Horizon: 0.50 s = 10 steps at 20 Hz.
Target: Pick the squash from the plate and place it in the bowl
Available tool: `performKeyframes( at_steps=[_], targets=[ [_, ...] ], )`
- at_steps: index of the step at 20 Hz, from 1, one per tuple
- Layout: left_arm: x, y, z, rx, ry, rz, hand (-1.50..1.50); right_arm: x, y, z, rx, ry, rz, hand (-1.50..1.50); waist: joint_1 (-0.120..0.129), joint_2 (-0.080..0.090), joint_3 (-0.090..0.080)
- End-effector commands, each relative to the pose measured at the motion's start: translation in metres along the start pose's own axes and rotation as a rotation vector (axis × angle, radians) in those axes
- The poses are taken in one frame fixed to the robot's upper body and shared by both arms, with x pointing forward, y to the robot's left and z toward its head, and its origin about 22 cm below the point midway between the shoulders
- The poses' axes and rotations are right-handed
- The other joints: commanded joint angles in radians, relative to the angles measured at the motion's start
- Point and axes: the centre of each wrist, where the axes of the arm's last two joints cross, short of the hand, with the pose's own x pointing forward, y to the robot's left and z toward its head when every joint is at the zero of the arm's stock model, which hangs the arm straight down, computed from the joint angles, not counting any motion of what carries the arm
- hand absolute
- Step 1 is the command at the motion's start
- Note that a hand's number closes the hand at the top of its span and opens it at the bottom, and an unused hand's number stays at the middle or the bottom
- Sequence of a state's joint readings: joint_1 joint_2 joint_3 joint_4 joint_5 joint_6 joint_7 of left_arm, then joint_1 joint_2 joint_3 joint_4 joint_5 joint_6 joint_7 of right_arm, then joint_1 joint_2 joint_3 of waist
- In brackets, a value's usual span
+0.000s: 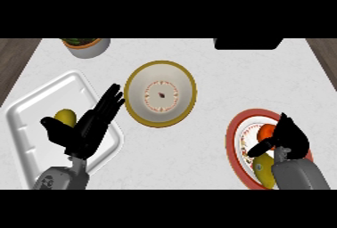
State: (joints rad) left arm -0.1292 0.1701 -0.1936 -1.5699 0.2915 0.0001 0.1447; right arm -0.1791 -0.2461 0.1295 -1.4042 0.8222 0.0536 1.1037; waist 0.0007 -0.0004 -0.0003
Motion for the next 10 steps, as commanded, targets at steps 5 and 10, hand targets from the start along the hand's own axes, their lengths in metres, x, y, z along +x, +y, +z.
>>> performKeyframes(
  at_steps=[5,10],
  targets=[
    [-0.029,0.001,0.000,-0.026,-0.006,0.002,0.00,0.001,0.016,-0.016,-0.006,0.081,-0.008,-1.50,0.000,0.001,0.000],
    [-0.011,-0.005,-0.015,-0.004,-0.003,-0.015,0.00,0.006,0.019,-0.029,-0.064,-0.013,-0.002,1.50,0.001,0.001,0.000]
  ],
)
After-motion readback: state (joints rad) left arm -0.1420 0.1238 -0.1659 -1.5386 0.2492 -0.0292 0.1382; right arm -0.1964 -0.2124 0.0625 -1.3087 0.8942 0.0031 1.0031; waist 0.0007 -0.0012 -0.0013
